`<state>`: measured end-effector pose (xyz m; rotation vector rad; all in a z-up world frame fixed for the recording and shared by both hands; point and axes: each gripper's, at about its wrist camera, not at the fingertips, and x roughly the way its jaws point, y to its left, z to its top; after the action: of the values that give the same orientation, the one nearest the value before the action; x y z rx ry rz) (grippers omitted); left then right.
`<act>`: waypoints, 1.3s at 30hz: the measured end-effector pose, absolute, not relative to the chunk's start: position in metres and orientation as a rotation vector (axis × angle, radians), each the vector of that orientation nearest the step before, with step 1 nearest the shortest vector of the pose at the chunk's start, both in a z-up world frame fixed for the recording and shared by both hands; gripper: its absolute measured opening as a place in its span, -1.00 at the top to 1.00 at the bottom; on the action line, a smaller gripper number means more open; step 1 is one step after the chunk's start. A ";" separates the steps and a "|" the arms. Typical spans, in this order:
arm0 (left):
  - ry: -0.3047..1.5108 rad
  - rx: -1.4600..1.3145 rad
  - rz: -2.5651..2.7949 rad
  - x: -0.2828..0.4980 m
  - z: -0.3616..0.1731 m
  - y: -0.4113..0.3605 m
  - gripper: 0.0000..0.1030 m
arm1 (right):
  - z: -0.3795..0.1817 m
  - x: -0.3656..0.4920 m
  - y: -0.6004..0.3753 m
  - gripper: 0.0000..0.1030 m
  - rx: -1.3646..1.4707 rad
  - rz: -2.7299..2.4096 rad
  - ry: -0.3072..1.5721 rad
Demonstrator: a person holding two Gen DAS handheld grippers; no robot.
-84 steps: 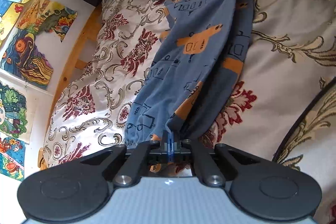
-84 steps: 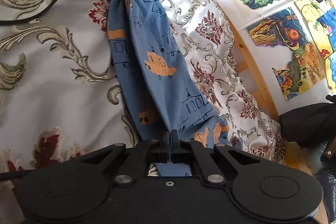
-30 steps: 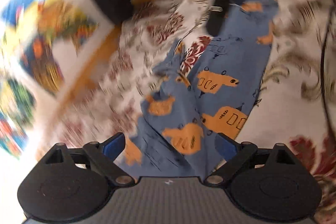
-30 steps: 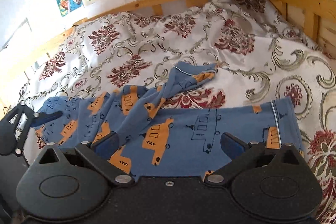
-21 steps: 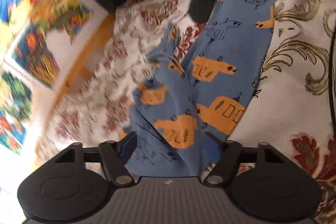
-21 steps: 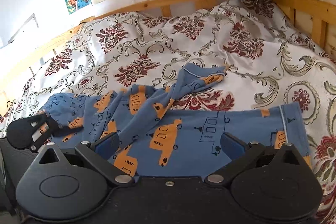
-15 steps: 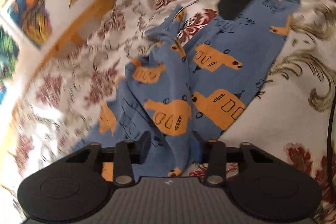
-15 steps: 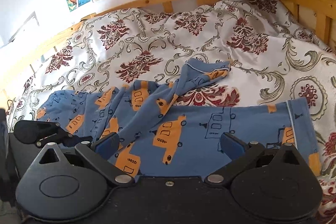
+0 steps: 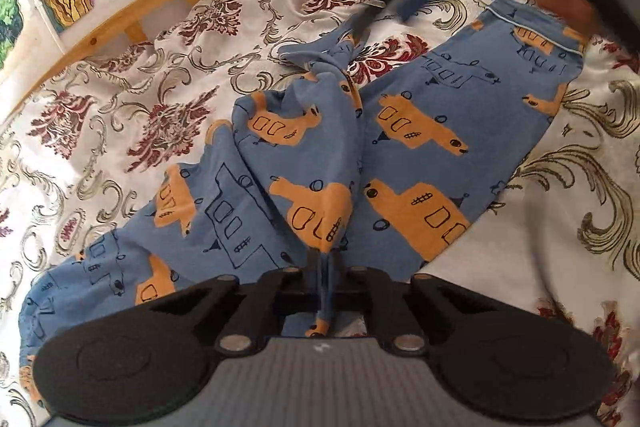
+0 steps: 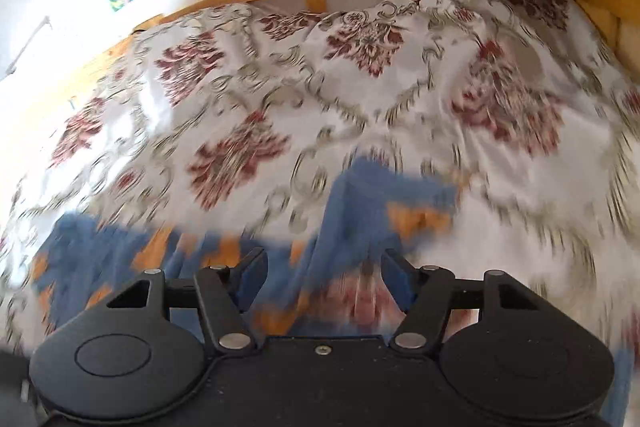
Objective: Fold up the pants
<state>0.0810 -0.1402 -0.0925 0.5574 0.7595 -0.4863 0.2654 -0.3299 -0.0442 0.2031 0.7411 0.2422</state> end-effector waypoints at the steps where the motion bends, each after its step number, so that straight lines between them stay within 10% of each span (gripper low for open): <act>1: 0.766 0.548 -0.490 0.082 -0.093 -0.139 0.95 | -0.042 0.284 -0.323 -0.24 0.181 0.235 0.773; 10: 0.804 0.470 -0.521 0.092 -0.088 -0.127 0.95 | -0.058 0.364 -0.273 0.05 -0.068 0.119 1.002; 17: 0.809 0.446 -0.528 0.093 -0.086 -0.124 0.95 | -0.061 0.365 -0.271 0.98 -0.140 0.080 1.039; 39: 0.805 0.273 -0.679 0.116 -0.051 -0.091 0.95 | -0.010 0.135 -0.378 1.00 0.390 -0.240 0.539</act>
<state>0.1158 -0.0906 -0.0509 0.2731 0.8054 -0.6790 0.1348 -0.3781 -0.0097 0.3896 0.5388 -0.2400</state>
